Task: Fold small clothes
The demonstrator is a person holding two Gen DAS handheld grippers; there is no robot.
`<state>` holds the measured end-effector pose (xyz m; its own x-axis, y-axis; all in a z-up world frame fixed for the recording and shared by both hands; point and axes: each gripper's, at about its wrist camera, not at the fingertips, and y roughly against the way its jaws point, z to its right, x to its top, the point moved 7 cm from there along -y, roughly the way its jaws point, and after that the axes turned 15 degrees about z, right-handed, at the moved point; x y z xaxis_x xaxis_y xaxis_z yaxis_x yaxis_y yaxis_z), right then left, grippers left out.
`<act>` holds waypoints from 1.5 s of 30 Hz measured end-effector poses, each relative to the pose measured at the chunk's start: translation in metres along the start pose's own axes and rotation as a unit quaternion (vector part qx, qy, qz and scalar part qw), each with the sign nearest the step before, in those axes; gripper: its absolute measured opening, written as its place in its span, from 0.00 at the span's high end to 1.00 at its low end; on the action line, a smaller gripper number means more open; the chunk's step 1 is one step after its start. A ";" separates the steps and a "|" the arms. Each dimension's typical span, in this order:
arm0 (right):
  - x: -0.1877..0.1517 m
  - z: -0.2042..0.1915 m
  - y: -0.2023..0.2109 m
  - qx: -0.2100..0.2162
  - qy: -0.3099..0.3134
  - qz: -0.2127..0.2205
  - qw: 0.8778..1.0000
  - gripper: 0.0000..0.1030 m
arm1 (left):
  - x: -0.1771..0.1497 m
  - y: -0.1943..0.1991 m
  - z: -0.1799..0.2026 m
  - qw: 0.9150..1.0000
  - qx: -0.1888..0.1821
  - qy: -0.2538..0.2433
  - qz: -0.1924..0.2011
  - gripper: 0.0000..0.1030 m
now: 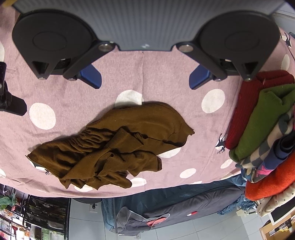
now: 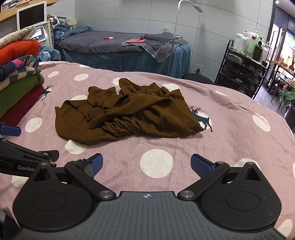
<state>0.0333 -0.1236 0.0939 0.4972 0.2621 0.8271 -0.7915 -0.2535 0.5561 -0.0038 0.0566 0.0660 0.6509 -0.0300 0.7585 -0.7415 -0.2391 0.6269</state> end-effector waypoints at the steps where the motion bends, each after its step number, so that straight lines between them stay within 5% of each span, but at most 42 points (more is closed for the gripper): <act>1: 0.000 -0.001 0.001 -0.001 0.001 0.001 1.000 0.00 | 0.000 0.000 0.000 1.000 0.001 0.000 0.000 0.00; 36: -0.011 -0.002 -0.010 0.002 -0.020 -0.002 1.000 0.00 | -0.014 -0.017 -0.007 1.000 -0.006 0.021 -0.012 0.00; 45: -0.005 -0.005 -0.007 0.018 -0.039 0.059 0.997 0.00 | -0.018 -0.025 -0.018 0.999 -0.019 0.036 0.025 0.00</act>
<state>0.0344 -0.1184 0.0853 0.4289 0.1557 0.8898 -0.8336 -0.3112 0.4563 -0.0003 0.0802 0.0395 0.6013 0.0292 0.7985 -0.7789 -0.2015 0.5939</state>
